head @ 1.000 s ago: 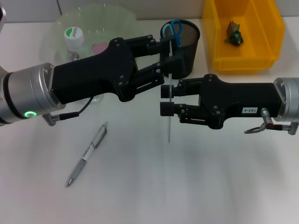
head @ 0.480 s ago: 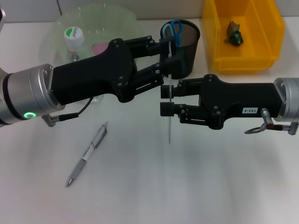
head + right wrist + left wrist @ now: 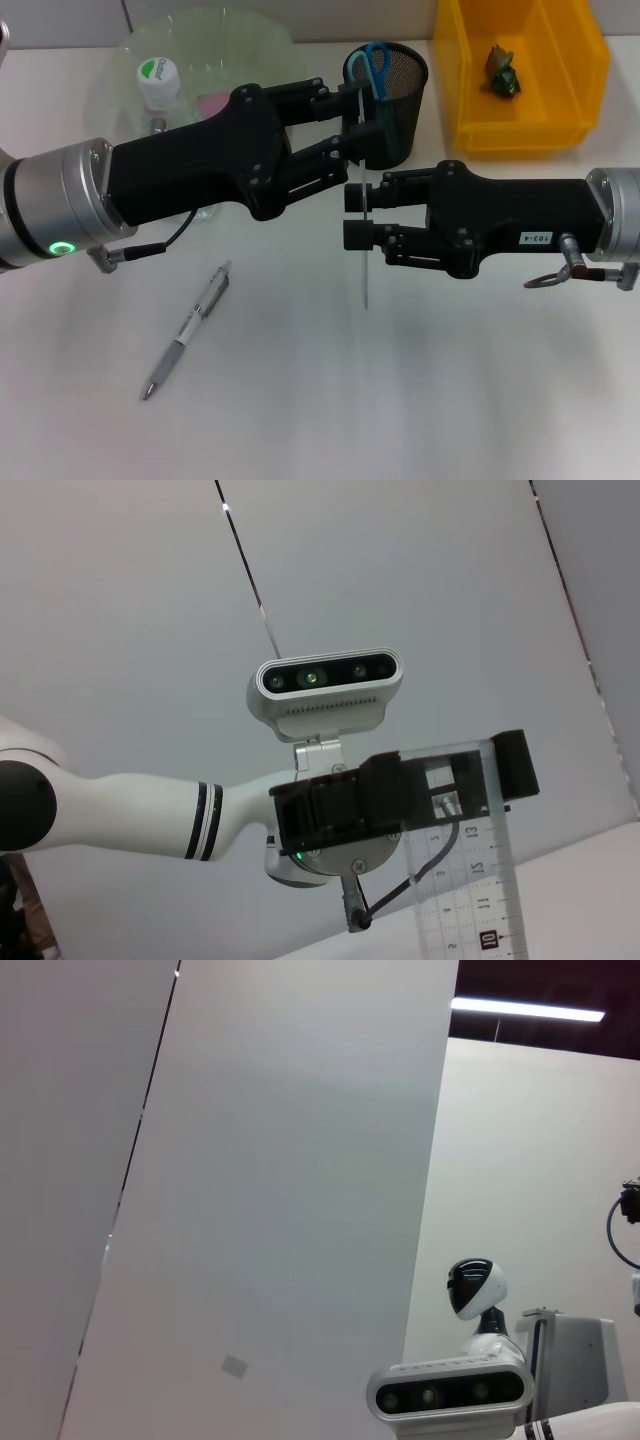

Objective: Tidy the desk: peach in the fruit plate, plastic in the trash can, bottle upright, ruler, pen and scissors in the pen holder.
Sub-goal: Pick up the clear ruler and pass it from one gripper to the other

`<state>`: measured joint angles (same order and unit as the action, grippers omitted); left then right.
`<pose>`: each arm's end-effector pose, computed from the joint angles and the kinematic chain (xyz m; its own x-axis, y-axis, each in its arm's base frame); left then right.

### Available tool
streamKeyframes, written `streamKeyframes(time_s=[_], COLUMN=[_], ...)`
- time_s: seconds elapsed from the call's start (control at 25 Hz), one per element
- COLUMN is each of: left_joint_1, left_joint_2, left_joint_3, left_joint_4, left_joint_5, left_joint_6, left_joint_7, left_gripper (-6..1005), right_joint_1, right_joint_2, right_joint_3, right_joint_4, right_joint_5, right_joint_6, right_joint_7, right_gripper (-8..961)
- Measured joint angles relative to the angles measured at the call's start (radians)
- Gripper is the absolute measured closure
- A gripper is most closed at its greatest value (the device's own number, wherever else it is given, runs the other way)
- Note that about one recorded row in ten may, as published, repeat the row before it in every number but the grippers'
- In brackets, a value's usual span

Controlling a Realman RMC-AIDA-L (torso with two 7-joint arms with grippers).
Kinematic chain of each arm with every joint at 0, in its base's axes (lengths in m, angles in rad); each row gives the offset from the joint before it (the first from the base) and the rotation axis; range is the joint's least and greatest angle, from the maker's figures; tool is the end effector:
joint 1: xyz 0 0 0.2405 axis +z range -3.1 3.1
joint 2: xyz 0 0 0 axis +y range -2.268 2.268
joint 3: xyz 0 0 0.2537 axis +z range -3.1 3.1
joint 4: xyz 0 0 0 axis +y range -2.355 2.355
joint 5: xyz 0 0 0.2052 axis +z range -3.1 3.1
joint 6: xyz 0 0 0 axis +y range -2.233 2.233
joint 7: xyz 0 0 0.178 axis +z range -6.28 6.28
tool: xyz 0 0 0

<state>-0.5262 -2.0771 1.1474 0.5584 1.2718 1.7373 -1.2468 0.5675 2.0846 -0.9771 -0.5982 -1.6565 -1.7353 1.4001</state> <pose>-0.1460 0.3089 -0.0261 0.5322 0.1550 0.8323 0.1996 -0.9784 0.0546 0.1681 0.3085 -0.0439 0.6989 -0.2988 -0.6499 -0.2683 -0.9517 0.1491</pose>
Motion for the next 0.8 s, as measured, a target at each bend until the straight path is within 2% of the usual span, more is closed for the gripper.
streamKeyframes(time_s=[0.28,0.48,0.68,0.8], left_joint_1=[0.002,0.002,-0.001,-0.001], left_joint_2=[0.000,-0.001,-0.001,-0.001], left_joint_3=[0.000,0.000,0.003,0.004], left_joint_4=[-0.001,-0.003,-0.013,-0.014], left_joint_5=[0.000,0.000,-0.002,-0.007], left_joint_6=[-0.005,-0.006,-0.007,-0.007], left_joint_7=[0.001,0.001,0.001,0.001], left_gripper=[579,452,271,237], right_joint_1=[0.000,0.000,-0.002,-0.002], right_joint_2=[0.000,0.000,0.000,0.000], right_joint_3=[0.000,0.000,0.000,0.000], right_joint_4=[0.000,0.000,0.001,0.002], right_joint_5=[0.000,0.000,0.000,0.000], right_joint_6=[0.000,0.000,-0.001,-0.001], right_joint_7=[0.001,0.002,0.002,0.002], right_gripper=[544,552,554,555])
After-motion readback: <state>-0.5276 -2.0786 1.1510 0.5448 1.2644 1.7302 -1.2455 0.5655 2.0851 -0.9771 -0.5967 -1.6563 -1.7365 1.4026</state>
